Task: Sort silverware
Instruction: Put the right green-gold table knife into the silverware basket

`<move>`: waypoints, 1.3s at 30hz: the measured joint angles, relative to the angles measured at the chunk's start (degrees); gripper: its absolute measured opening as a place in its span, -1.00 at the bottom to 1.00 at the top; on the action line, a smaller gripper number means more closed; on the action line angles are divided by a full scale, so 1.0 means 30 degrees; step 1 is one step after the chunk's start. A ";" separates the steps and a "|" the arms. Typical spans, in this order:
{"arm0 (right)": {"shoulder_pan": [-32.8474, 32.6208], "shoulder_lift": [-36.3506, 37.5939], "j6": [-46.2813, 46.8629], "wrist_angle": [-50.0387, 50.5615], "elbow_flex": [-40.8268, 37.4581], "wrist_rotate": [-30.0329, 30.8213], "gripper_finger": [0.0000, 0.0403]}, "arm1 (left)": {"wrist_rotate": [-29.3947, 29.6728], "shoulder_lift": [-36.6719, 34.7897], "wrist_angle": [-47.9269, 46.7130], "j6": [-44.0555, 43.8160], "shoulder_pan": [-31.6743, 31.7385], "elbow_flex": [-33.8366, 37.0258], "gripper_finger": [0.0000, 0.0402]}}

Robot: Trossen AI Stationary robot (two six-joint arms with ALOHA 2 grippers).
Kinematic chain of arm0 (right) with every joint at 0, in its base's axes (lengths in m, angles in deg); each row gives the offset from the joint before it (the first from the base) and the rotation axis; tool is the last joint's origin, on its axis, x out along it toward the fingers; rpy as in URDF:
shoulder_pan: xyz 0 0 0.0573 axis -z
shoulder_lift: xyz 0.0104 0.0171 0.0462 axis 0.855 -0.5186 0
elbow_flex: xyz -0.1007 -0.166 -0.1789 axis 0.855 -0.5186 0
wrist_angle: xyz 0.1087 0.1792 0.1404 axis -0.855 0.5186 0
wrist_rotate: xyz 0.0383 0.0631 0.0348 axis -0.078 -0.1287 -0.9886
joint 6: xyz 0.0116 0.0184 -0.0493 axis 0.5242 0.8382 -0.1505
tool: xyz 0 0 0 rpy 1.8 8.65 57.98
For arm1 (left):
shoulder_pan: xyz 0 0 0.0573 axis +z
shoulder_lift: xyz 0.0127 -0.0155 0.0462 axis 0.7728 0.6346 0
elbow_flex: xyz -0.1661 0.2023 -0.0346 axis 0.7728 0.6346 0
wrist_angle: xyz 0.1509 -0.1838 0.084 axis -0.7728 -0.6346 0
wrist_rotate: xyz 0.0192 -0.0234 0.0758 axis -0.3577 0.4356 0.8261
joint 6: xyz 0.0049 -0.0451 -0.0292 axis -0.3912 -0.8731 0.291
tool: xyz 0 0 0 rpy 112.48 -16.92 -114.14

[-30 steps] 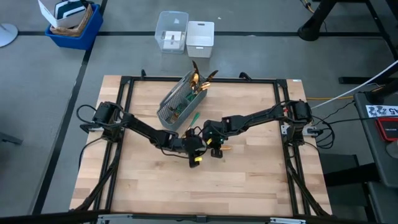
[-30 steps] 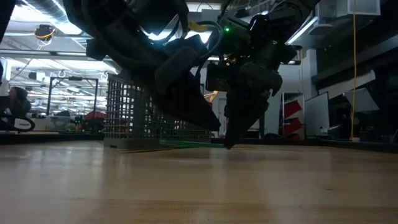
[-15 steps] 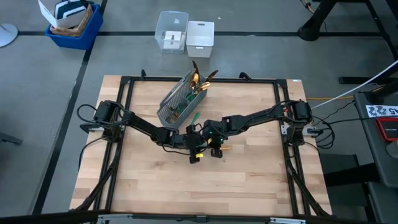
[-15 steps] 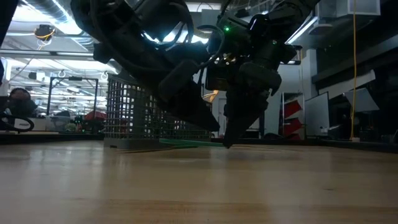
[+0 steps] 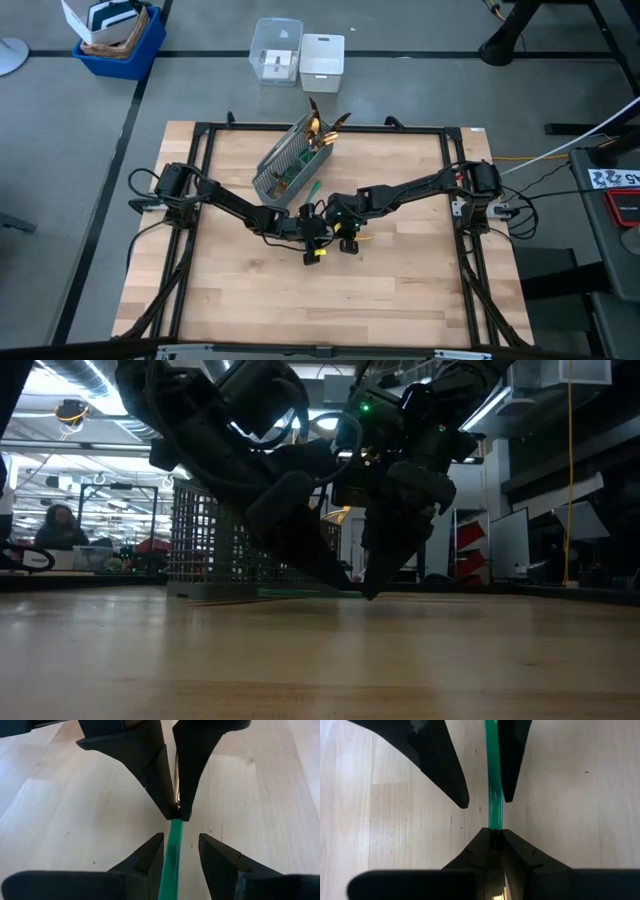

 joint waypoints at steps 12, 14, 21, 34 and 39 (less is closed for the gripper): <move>0.0015 0.0000 0.0044 -0.0047 0.0000 -0.0210 -0.78 | -0.0022 0.0022 -0.0007 0.0835 0.0073 0.0000 -0.43; 0.0015 0.0000 0.0044 -0.0027 0.0000 -0.0335 -0.78 | -0.0022 0.0022 -0.0136 0.0838 0.0073 0.0000 -0.43; 0.0000 0.0000 0.0029 -0.0125 0.0000 -0.0510 -0.78 | -0.0015 0.0036 -0.1281 0.1304 0.0102 0.0000 -0.43; 0.0000 0.0000 0.0015 -0.0121 0.0000 -0.0517 -0.78 | -0.0015 0.0242 -0.1395 0.2355 0.0095 0.0000 -0.43; 0.0000 0.0000 0.0015 -0.0129 0.0000 -0.0512 -0.78 | -0.0015 0.0476 -0.1266 0.2407 0.0087 -0.0012 -0.45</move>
